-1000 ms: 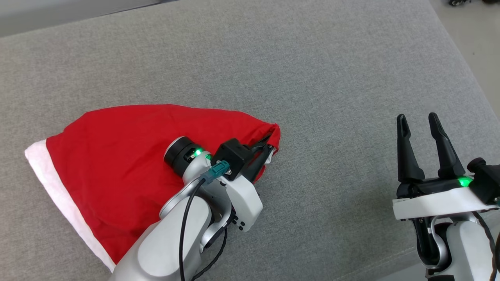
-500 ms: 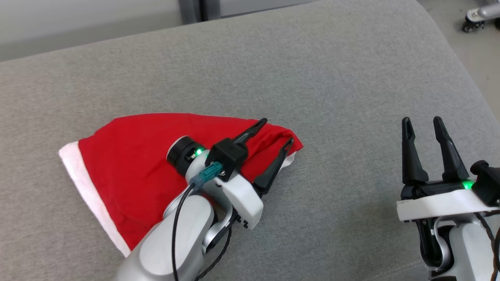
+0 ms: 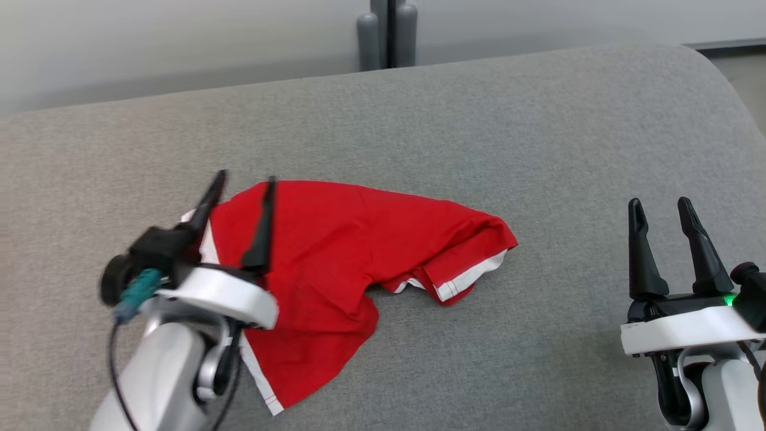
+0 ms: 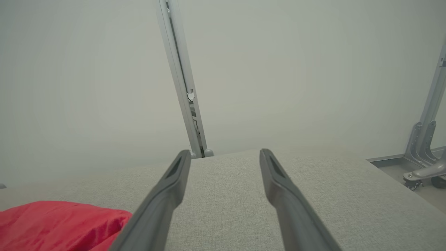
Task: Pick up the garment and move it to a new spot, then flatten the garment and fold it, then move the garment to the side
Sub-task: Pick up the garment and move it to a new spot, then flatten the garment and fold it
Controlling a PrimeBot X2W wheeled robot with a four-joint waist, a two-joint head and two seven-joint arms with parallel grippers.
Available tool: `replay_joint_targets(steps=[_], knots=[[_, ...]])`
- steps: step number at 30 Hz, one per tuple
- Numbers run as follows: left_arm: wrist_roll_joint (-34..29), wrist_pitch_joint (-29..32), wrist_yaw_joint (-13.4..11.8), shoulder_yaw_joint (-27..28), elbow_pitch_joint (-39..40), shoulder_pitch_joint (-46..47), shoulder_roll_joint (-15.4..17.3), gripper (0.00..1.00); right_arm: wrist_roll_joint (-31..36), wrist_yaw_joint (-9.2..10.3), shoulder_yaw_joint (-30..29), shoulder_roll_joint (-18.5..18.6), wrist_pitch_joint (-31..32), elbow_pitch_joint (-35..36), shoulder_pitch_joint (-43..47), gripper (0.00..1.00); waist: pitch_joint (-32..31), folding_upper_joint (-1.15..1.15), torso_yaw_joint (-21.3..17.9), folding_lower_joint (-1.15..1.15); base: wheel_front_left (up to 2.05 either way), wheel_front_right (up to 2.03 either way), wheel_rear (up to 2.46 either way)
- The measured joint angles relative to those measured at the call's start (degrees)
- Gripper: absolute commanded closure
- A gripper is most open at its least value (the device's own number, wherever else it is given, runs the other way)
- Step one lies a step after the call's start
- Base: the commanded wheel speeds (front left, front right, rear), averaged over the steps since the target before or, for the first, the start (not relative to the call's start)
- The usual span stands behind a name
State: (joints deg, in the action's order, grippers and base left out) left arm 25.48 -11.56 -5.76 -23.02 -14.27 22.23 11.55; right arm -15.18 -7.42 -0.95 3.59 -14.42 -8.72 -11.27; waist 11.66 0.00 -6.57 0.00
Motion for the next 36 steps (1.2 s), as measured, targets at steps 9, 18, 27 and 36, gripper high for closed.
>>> replay_joint_targets(steps=[9, 18, 27, 36], knots=[[3.79, -1.42, -3.66, 8.38, 2.83, -8.55, 5.39, 0.00, 0.75, 0.00, -0.10, 0.81, 1.64, 0.87, 1.55, 0.00, -3.00, 0.00, 3.04, 0.00, 0.00, 0.00, 0.00], [4.38, -0.40, -4.01, 8.54, 7.62, -16.24, 8.14, 0.00, 1.49, 0.00, 0.81, 1.36, 2.85, 0.83, 4.71, 0.00, -6.40, 0.00, 4.13, 0.00, 0.00, 0.00, 0.00], [4.27, 0.97, -5.31, 7.67, 11.24, -20.50, 8.98, 0.00, 2.26, 0.00, -0.35, 1.35, 4.63, 2.43, 7.70, 0.00, -8.70, 0.00, 4.17, 0.00, 0.00, 0.00, 0.00], [4.83, 0.62, -5.06, 7.86, 12.28, -21.81, 9.39, 0.00, 2.57, 0.00, -0.94, 1.12, 5.69, 3.97, 9.29, 0.00, -9.49, 0.00, 4.98, 0.00, 0.00, 0.00, 0.00]])
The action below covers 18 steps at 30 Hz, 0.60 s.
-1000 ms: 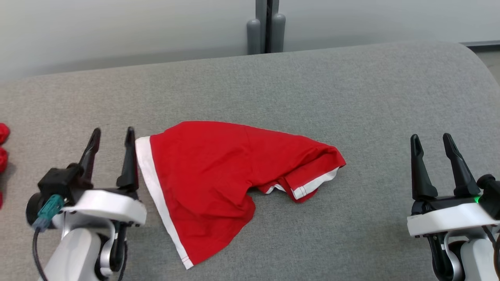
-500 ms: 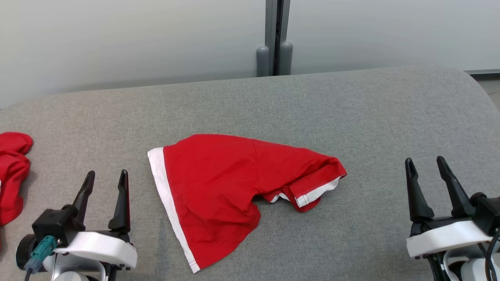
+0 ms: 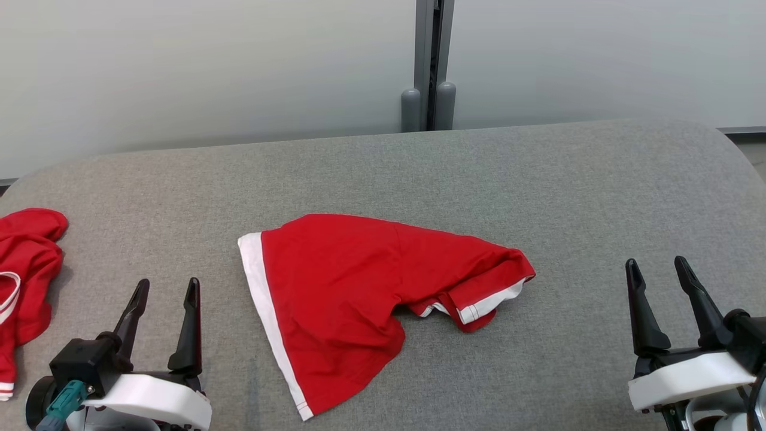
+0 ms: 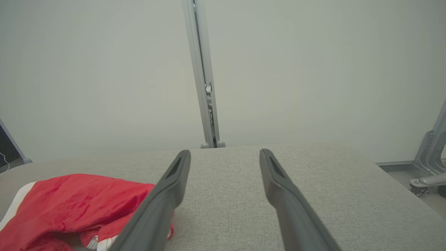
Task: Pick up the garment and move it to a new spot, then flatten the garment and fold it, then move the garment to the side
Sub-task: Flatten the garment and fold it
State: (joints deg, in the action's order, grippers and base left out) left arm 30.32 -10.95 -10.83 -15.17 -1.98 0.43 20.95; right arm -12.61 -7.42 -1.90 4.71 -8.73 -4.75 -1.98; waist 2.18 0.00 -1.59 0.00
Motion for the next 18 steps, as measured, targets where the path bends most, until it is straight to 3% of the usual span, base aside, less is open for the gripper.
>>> replay_joint_targets(steps=[18], knots=[[0.24, 0.16, -0.08, -0.52, 0.40, 0.09, 0.19, 0.00, -0.02, 0.00, -0.11, -0.31, 0.43, 0.56, -0.05, 0.00, 0.20, 0.00, 0.72, 0.00, 0.00, 0.00, 0.00]])
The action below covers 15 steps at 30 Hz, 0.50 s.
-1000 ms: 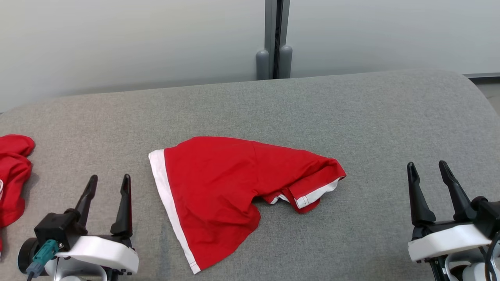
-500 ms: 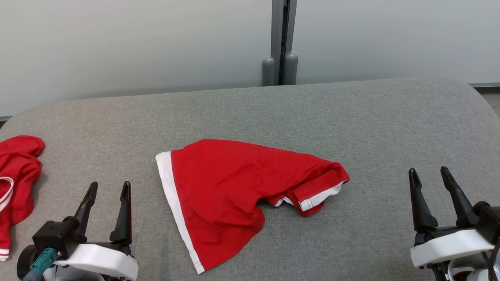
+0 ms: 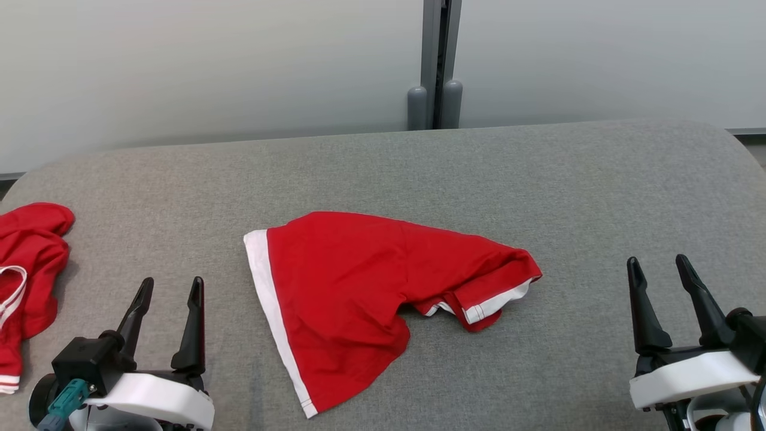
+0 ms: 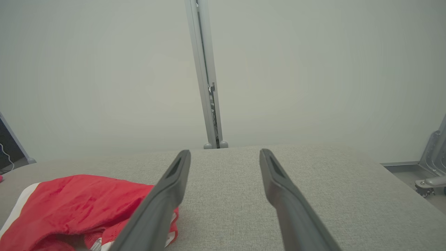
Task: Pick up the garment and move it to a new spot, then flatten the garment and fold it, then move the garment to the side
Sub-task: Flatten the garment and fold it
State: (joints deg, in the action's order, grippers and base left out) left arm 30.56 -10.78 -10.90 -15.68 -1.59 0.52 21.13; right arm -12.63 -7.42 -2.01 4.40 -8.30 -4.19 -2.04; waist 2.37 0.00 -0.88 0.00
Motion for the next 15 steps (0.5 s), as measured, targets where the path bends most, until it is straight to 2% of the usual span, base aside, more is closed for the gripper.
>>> replay_joint_targets(steps=[8, 15], knots=[[0.25, -0.21, -0.01, -0.42, 0.77, 2.17, -0.55, 0.00, 0.10, 0.00, 1.19, 1.23, 0.60, 1.38, -1.10, 0.00, 1.05, 0.00, 2.83, 0.00, 0.00, 0.00, 0.00], [0.31, -1.55, 0.57, -0.99, 0.15, 5.27, -2.43, 0.00, -0.02, 0.00, 12.16, 2.99, 2.68, 1.33, -3.59, 0.00, 3.05, 0.00, 8.15, 0.00, 0.00, 0.00, 0.00]])
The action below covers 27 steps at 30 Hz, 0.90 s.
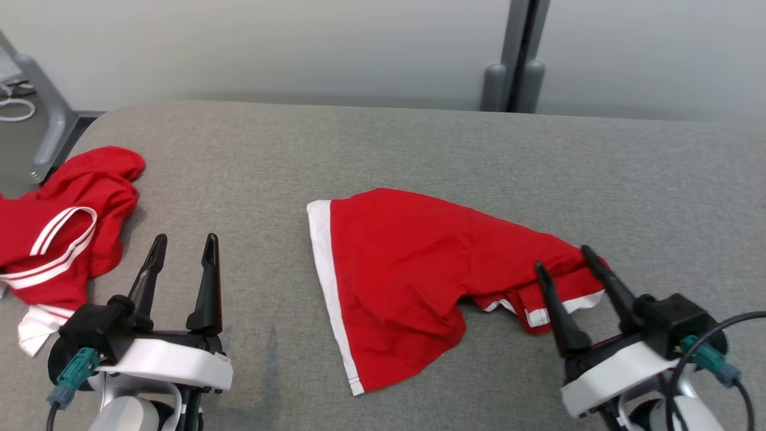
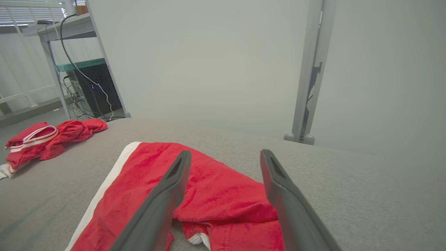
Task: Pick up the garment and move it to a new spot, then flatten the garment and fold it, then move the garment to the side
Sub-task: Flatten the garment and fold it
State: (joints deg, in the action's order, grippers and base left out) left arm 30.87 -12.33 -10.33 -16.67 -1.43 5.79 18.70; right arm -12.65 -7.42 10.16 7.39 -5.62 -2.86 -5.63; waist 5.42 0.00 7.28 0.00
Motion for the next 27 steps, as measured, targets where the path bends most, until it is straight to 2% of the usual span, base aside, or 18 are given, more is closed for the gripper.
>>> replay_joint_targets(steps=[10, 18, 25, 26, 27], knots=[[-0.36, -2.13, 2.31, -0.74, -1.76, 4.30, -3.86, 0.00, -3.25, -0.03, 17.68, 1.53, 2.38, -4.10, -2.31, 0.00, 3.11, 0.00, 8.57, 0.00, 0.00, 0.00, 0.00], [-2.59, -2.58, 4.71, 0.18, -2.07, 6.53, -6.82, 0.00, -5.11, -0.04, 24.13, 3.21, 2.67, -10.88, -4.25, 0.00, 5.52, 0.00, 13.96, 0.00, 0.00, 0.00, 0.00], [-4.82, -2.65, 6.80, 2.49, -1.58, 6.61, -8.91, 0.00, -6.56, -0.04, 28.36, 3.54, 3.08, -16.29, -6.54, 0.00, 6.52, 0.00, 15.94, 0.00, 0.00, 0.00, 0.00], [-5.25, -2.65, 7.02, 2.83, -1.58, 6.61, -9.14, 0.00, -6.79, -0.04, 28.61, 3.55, 3.36, -17.14, -6.89, 0.14, 6.60, 0.00, 15.96, 0.00, 0.00, 0.00, 0.00], [-5.64, -2.65, 7.28, 3.11, -1.65, 6.55, -9.34, 0.00, -7.11, -0.04, 28.64, 3.55, 3.35, -18.01, -7.13, 0.50, 6.64, 0.00, 15.92, 0.00, 0.00, 0.00, 0.00]])
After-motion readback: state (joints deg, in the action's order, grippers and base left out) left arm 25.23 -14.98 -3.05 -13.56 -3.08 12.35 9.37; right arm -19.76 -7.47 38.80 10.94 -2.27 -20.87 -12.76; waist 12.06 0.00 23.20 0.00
